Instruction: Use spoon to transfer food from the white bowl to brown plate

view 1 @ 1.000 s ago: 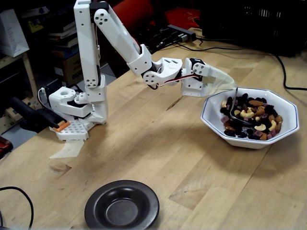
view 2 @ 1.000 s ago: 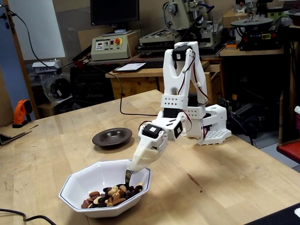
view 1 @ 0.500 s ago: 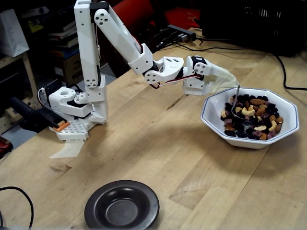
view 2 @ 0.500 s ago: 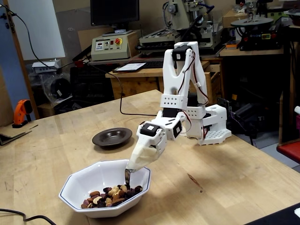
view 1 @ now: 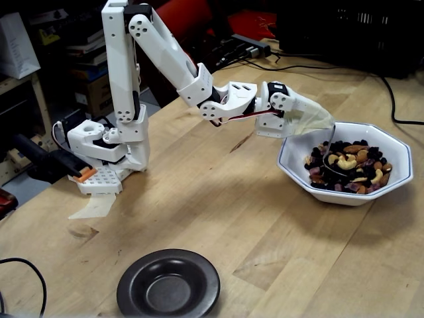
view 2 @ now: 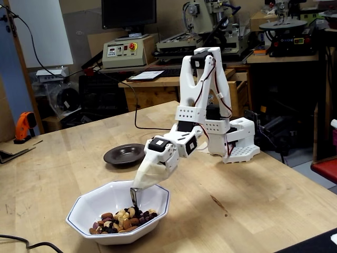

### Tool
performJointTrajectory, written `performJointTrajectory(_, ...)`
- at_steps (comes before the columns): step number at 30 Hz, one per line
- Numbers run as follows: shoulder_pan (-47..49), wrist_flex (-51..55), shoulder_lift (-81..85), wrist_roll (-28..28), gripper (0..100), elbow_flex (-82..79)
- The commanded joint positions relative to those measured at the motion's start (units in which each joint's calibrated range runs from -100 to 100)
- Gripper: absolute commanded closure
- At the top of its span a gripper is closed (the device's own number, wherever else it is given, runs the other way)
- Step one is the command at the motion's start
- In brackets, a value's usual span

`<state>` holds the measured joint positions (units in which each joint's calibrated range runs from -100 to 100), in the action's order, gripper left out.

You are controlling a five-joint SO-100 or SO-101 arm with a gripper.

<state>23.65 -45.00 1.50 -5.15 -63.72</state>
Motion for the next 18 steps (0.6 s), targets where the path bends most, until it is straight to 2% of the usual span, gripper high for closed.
performJointTrajectory(1, -0.76, -0.37, 1.36, -0.10, 96, 3.54)
performJointTrajectory(8, -0.76, -0.37, 1.36, 0.00, 96, 3.63)
performJointTrajectory(12, -0.76, -0.45, 1.54, 1.90, 96, 3.72)
performJointTrajectory(18, -0.91, -0.37, 7.01, 2.49, 96, 3.19)
